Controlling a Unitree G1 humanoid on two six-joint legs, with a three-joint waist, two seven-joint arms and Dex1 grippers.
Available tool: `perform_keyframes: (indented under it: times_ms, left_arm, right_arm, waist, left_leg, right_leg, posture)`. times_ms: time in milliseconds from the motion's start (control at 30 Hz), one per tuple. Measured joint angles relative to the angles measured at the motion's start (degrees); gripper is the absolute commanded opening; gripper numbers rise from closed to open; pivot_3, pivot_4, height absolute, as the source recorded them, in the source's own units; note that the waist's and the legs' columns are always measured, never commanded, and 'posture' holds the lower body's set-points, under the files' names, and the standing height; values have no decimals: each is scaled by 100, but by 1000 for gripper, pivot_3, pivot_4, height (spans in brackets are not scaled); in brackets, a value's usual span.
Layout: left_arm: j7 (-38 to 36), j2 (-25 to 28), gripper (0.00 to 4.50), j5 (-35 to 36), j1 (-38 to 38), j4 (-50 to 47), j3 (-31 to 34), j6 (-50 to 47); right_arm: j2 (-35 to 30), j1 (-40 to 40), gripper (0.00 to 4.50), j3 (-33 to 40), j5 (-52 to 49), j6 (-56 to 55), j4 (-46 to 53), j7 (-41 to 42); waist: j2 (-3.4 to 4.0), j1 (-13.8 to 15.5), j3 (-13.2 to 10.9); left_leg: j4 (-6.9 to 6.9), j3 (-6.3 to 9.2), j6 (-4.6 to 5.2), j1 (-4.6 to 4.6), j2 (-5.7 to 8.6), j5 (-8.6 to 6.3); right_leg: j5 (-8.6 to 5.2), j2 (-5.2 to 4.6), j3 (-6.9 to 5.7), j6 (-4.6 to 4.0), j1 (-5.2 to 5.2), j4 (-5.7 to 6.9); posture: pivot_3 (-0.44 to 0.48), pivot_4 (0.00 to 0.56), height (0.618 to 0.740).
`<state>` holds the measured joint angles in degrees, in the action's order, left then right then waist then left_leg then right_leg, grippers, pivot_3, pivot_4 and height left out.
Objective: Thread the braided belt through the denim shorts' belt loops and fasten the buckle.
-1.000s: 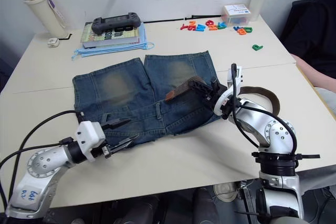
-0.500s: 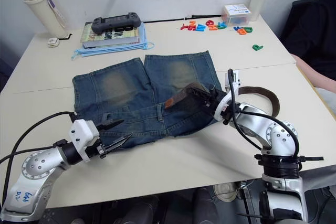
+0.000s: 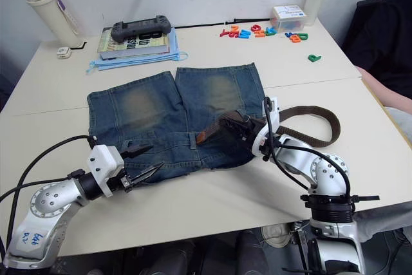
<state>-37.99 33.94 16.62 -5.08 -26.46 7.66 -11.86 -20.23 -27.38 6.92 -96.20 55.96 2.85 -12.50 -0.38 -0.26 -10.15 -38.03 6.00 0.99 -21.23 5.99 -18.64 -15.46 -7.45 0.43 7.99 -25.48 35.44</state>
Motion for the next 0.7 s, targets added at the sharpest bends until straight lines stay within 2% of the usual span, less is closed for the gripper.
perform_keyframes:
  times_ms: [533, 700]
  left_arm:
    - [-10, -29, 2893, -96, 42, 19, -144, 60]
    - [-32, -28, 2893, -97, 23, 20, -142, 82]
  right_arm:
    - [205, 296, 0, -83, 858, 284, -289, 302]
    - [517, 252, 0, -142, 983, 308, -254, 227]
  waist:
    - [-2, 14, 1]
    - [-2, -24, 1]
  left_leg:
    - [0, -1, -1, 2, 2, -1]
    - [0, -2, -5, 5, -8, -3]
  right_leg:
    - [-1, 2, 0, -1, 2, 1]
    - [-1, 2, 1, -3, 1, 1]
  posture:
    - [0, 150, 713]
    - [0, 150, 713]
